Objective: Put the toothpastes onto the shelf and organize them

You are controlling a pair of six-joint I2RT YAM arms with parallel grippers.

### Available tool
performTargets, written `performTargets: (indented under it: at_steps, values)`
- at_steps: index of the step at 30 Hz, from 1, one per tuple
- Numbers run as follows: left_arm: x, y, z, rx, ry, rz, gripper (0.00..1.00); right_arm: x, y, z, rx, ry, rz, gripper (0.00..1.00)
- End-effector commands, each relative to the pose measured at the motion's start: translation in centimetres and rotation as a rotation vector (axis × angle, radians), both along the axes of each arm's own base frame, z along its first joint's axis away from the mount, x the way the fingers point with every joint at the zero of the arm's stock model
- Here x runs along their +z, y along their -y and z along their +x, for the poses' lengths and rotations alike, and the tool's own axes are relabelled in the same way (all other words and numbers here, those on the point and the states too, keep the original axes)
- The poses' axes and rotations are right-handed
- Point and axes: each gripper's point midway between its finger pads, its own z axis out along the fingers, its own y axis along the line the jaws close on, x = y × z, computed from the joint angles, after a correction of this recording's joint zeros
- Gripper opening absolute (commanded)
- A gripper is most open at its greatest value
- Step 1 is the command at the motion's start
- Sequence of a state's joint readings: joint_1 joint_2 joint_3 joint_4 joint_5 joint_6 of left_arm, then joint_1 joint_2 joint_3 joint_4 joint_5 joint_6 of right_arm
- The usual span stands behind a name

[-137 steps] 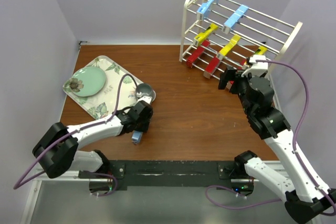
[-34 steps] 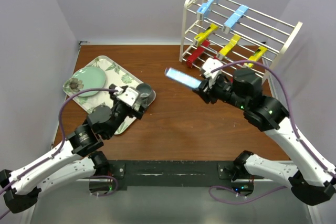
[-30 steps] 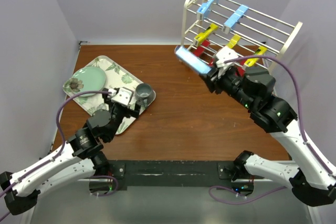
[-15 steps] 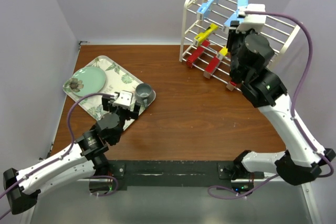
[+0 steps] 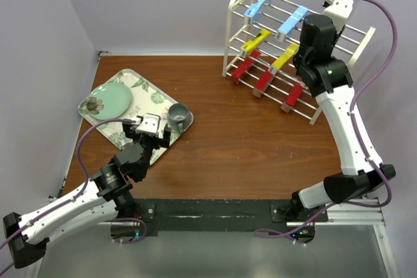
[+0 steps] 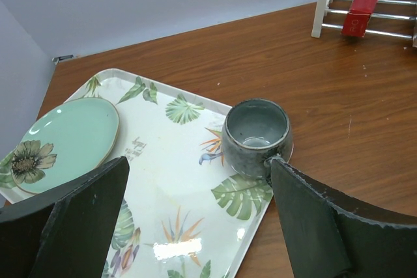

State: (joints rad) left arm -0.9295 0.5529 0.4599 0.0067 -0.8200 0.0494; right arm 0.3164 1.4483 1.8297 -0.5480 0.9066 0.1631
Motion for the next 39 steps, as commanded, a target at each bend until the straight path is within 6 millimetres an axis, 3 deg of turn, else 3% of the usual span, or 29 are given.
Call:
performTargets:
  at_steps: [1,11,23,25,30,39]
  values:
    - [1.0,-0.2,0.2,0.014,0.035,-0.029,0.96,0.2,0.7,0.6,-0.02,0.05,0.101,0.0]
    - [1.0,0.2,0.2,-0.009,0.035,-0.027,0.95,-3.3,2.6,1.4,-0.059,0.011,0.154,0.01]
    - [0.8,0.4,0.2,-0.017,0.032,-0.022,0.95,-5.1,3.2,1.7,-0.071,0.015,0.187,0.2]
    - [0.9,0.4,0.1,-0.019,0.033,-0.025,0.95,-5.2,3.1,1.8,-0.063,0.011,0.191,0.29]
    - [0.9,0.4,0.1,-0.022,0.033,-0.024,0.95,-4.4,2.9,1.3,-0.044,0.04,0.204,0.5]
    - [1.0,0.4,0.1,-0.02,0.033,-0.029,0.95,-1.1,2.5,-0.2,0.026,0.11,0.205,0.66]
